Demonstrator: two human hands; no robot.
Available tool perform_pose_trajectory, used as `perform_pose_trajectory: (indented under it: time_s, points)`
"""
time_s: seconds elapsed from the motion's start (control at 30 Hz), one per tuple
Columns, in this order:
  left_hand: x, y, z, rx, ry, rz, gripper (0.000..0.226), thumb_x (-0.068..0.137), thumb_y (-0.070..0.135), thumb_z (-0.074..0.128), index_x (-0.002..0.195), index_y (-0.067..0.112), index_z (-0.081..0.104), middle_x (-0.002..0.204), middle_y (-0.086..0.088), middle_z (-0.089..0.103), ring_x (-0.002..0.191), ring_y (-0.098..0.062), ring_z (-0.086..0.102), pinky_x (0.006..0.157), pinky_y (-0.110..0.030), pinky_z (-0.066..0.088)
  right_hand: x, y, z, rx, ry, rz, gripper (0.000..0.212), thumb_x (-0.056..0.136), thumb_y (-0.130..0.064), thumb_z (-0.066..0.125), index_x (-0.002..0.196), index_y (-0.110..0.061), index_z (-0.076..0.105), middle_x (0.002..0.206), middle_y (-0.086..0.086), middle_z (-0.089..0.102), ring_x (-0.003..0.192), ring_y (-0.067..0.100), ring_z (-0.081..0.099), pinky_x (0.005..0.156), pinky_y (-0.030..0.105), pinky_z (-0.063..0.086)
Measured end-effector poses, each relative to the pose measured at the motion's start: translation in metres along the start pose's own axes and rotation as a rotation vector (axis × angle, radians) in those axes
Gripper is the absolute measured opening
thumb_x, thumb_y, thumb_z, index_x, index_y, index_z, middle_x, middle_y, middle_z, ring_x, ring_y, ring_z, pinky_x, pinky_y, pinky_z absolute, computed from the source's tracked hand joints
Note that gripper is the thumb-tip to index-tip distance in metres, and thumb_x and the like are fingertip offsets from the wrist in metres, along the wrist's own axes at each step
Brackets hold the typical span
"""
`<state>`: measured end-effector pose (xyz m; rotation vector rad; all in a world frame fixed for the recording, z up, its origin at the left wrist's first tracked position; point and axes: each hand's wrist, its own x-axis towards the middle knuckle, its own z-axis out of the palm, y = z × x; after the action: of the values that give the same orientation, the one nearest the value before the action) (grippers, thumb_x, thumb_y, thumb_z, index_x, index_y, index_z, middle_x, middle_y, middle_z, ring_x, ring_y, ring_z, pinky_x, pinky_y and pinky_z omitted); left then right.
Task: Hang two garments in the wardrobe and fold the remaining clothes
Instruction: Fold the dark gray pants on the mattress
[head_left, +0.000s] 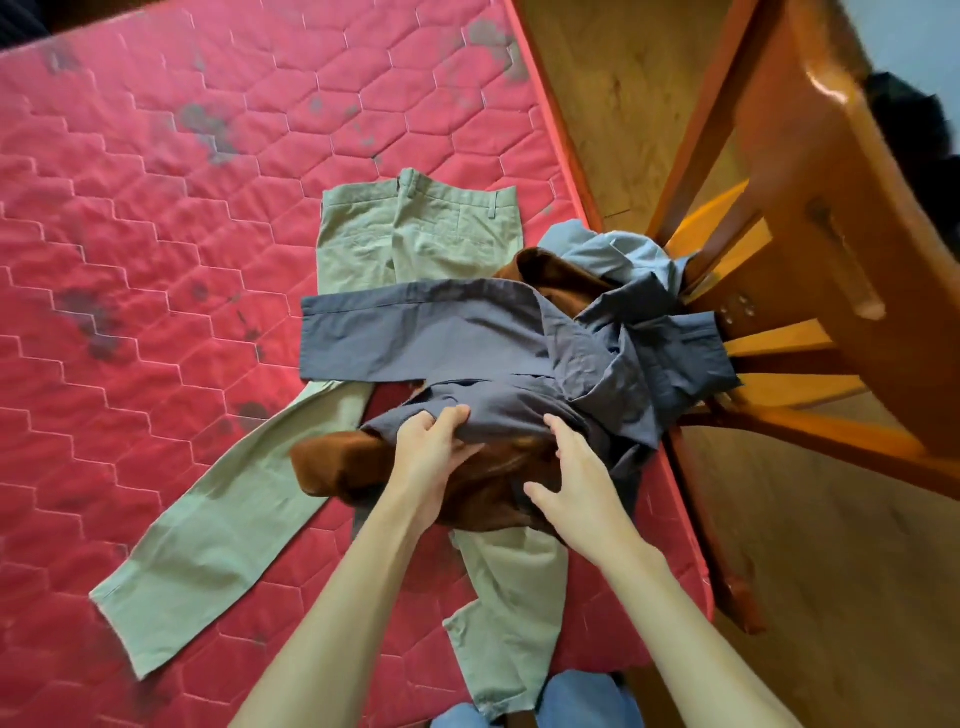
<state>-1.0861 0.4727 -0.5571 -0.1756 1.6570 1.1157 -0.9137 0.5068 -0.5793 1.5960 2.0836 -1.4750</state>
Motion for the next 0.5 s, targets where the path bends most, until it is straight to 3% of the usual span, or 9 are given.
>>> perform_pose_trajectory:
  time_s: [0.1, 0.17, 0.23, 0.27, 0.37, 0.43, 0.5]
  points:
    - [-0.061, 0.031, -0.002, -0.032, -0.082, 0.052, 0.008, 0.097, 0.009, 0.058, 0.089, 0.008, 0.061, 0.088, -0.007, 0.072, 0.073, -0.011, 0.070, 0.057, -0.026, 0.055, -0.020, -0.029, -0.011, -0.117, 0.082, -0.054, 0.093, 0.085, -0.027, 0.075, 0.157, -0.018, 0.017, 0.161, 0.004, 0.025, 0.146, 0.026, 0.024, 0.120, 0.043, 0.026]
    - [-0.101, 0.054, -0.008, -0.105, -0.105, 0.100, 0.012, 0.096, 0.008, 0.058, 0.085, 0.013, 0.055, 0.078, -0.003, 0.068, 0.060, -0.009, 0.063, 0.045, -0.020, 0.042, -0.033, -0.048, -0.016, -0.180, 0.224, -0.095, 0.084, 0.084, -0.027, 0.077, 0.153, -0.013, 0.031, 0.156, 0.012, 0.033, 0.145, 0.031, 0.027, 0.119, 0.047, 0.028]
    - [-0.139, 0.080, -0.022, -0.192, -0.150, 0.175, 0.003, 0.095, 0.007, 0.058, 0.095, 0.010, 0.059, 0.081, -0.004, 0.068, 0.062, -0.012, 0.062, 0.049, -0.021, 0.040, -0.044, -0.061, -0.024, -0.206, 0.380, -0.113, 0.064, 0.085, -0.024, 0.076, 0.141, -0.009, 0.049, 0.147, 0.016, 0.045, 0.139, 0.036, 0.037, 0.114, 0.049, 0.032]
    - [-0.156, 0.093, -0.031, -0.218, -0.160, 0.222, 0.010, 0.094, 0.008, 0.058, 0.103, 0.007, 0.062, 0.087, -0.007, 0.070, 0.069, -0.016, 0.063, 0.055, -0.025, 0.043, -0.049, -0.067, -0.029, -0.208, 0.427, -0.123, 0.053, 0.085, -0.021, 0.074, 0.133, -0.008, 0.057, 0.141, 0.016, 0.051, 0.134, 0.037, 0.043, 0.111, 0.049, 0.034]
    - [-0.198, 0.132, -0.061, -0.229, -0.138, 0.375, 0.016, 0.099, 0.016, 0.054, 0.101, 0.005, 0.066, 0.082, -0.007, 0.073, 0.069, -0.014, 0.069, 0.056, -0.026, 0.056, -0.066, -0.090, -0.046, -0.103, 0.401, -0.133, 0.022, 0.092, -0.012, 0.063, 0.113, -0.011, 0.069, 0.112, 0.014, 0.069, 0.109, 0.036, 0.061, 0.089, 0.042, 0.047]
    - [-0.215, 0.150, -0.077, -0.205, -0.142, 0.441, 0.026, 0.102, 0.031, 0.048, 0.101, 0.011, 0.066, 0.083, -0.005, 0.072, 0.070, -0.014, 0.069, 0.057, -0.028, 0.057, -0.082, -0.115, -0.055, -0.015, 0.353, -0.129, 0.019, 0.099, -0.020, 0.055, 0.106, -0.015, 0.072, 0.097, 0.013, 0.072, 0.094, 0.036, 0.065, 0.070, 0.037, 0.046]
    - [-0.228, 0.155, -0.086, -0.105, -0.147, 0.474, 0.035, 0.102, 0.040, 0.045, 0.108, 0.012, 0.066, 0.095, -0.006, 0.072, 0.082, -0.017, 0.068, 0.059, -0.029, 0.058, -0.097, -0.145, -0.063, 0.054, 0.357, -0.182, 0.023, 0.101, -0.024, 0.053, 0.099, -0.014, 0.073, 0.090, 0.011, 0.073, 0.090, 0.035, 0.065, 0.068, 0.036, 0.044]
